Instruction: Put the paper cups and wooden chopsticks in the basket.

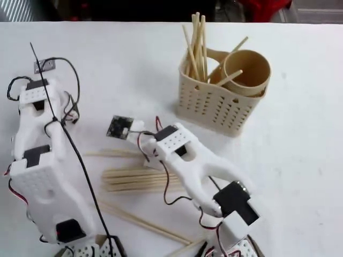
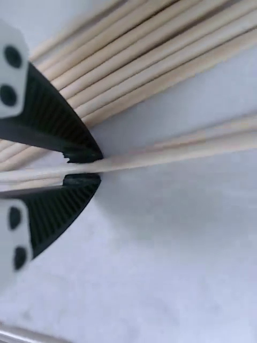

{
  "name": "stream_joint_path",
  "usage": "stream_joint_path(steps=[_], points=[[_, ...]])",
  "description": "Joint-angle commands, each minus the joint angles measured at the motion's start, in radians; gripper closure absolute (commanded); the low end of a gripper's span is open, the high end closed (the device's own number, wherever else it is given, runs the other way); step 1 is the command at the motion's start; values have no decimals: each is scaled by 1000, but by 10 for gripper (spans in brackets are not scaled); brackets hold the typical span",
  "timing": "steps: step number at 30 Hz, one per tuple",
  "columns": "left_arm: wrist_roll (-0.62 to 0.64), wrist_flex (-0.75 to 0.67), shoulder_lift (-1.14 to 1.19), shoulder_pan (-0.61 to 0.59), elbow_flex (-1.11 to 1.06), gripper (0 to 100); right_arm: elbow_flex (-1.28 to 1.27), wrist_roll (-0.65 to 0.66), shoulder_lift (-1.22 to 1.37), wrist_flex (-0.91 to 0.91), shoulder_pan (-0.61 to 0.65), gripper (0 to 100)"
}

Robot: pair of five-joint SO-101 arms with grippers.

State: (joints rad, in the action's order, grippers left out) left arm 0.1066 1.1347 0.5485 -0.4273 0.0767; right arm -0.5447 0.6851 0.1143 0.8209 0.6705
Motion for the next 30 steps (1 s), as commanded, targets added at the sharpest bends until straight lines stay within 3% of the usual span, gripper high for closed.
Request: stream_joint_path(steps=[1, 14, 20, 26, 30], points=[[11, -15, -2, -2, 38, 894, 15, -43, -90, 51, -41, 982], [11, -15, -2, -2, 38, 894, 18, -57, -558, 331, -51, 982], [11, -15, -2, -2, 38, 894, 187, -137, -725, 426, -125, 982], [12, -15, -2, -2, 37, 894, 517, -235, -688, 415, -232, 982], [12, -15, -2, -4, 35, 894, 629, -325, -654, 286, -274, 982]])
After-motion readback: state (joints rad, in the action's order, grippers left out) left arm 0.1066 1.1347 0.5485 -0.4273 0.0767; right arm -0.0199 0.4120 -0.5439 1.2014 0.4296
